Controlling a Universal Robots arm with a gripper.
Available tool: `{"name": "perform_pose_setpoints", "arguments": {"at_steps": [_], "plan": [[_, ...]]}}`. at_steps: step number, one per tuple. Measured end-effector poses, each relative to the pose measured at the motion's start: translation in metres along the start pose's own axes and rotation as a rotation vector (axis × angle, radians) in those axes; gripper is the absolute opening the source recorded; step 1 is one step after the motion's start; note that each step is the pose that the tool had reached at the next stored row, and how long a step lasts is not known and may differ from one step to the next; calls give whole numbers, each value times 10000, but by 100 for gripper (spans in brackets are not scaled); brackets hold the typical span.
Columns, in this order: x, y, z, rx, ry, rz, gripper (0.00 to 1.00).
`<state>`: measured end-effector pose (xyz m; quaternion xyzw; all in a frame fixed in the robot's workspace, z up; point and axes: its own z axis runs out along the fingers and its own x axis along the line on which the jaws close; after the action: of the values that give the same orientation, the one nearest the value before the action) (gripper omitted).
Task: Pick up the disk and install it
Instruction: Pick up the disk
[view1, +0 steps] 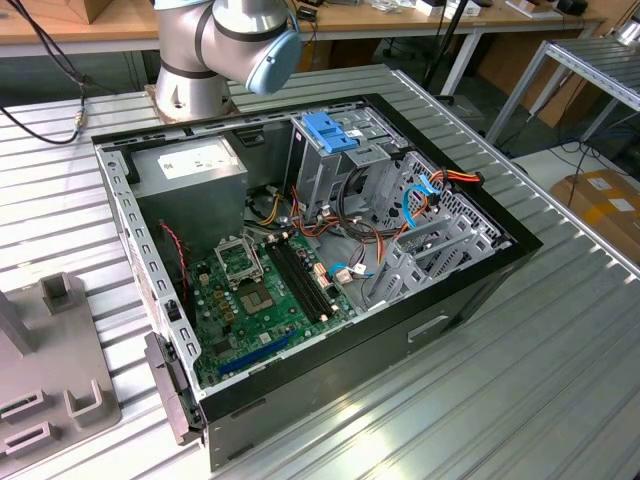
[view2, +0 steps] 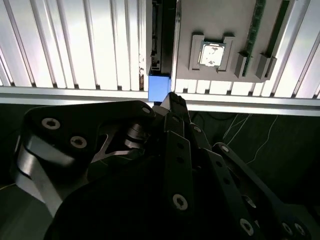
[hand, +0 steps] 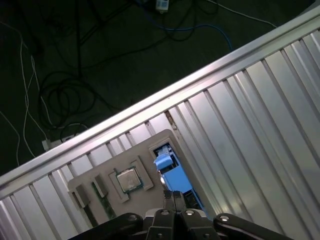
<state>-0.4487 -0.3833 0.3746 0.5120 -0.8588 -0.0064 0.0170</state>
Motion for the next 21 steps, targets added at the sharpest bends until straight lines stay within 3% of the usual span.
{"name": "perform_pose_setpoints", "arguments": {"at_steps": [17,21], "plan": [[0,-1,0,1,3,-81,11],[0,-1,0,7,9,-311,11]]}}
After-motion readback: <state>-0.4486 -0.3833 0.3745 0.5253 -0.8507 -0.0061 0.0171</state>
